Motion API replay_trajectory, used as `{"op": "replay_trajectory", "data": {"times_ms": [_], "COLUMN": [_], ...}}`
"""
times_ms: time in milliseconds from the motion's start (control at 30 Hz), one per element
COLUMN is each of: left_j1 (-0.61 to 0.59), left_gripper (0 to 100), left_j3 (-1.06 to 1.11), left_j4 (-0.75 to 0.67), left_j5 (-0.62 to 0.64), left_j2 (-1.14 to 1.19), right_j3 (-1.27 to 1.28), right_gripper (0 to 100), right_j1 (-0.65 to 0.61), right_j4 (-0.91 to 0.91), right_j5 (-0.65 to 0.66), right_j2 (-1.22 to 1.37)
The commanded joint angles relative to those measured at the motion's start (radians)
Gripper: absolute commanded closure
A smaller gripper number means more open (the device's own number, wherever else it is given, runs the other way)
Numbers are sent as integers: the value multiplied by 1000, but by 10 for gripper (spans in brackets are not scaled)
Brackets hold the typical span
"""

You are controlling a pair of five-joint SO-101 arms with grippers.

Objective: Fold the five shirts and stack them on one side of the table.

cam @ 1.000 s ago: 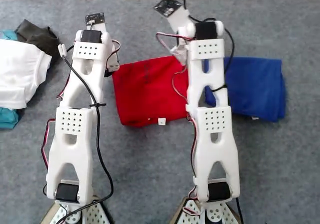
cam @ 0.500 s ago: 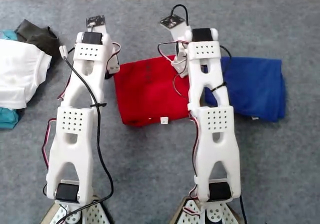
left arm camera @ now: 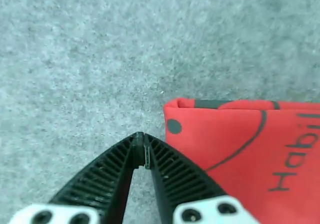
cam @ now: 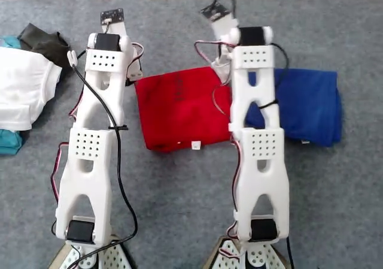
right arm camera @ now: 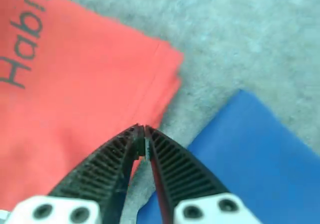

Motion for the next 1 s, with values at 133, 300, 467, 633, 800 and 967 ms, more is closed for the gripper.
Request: {"op": "replay_trajectory", "data": {"times_ms": [133,300,467,633,800,967], "left_j1": [22,70,96,82,82,77], "left_gripper": [971,971,971,971,971,971], "left_j3": [-168,-246,-246,-237,-248,-308], "left_j4": [55,55,55,54,51,52], "left_j5": [-6,-6,-8,-5,-6,-8], "left_j2": [83,120,150,189,275,287], "right_j3": [435,906,1225,1443,1606,1649], "right_gripper": [984,984,984,984,984,984], "right_j1": [15,-40,-44,-55,-34,-12], "right_j4": [11,-41,-209,-370,-534,-565], "right_j5": [-92,-83,-61,-49,-37,63], "right_j2": [-417,-685,-791,-797,-774,-754]}}
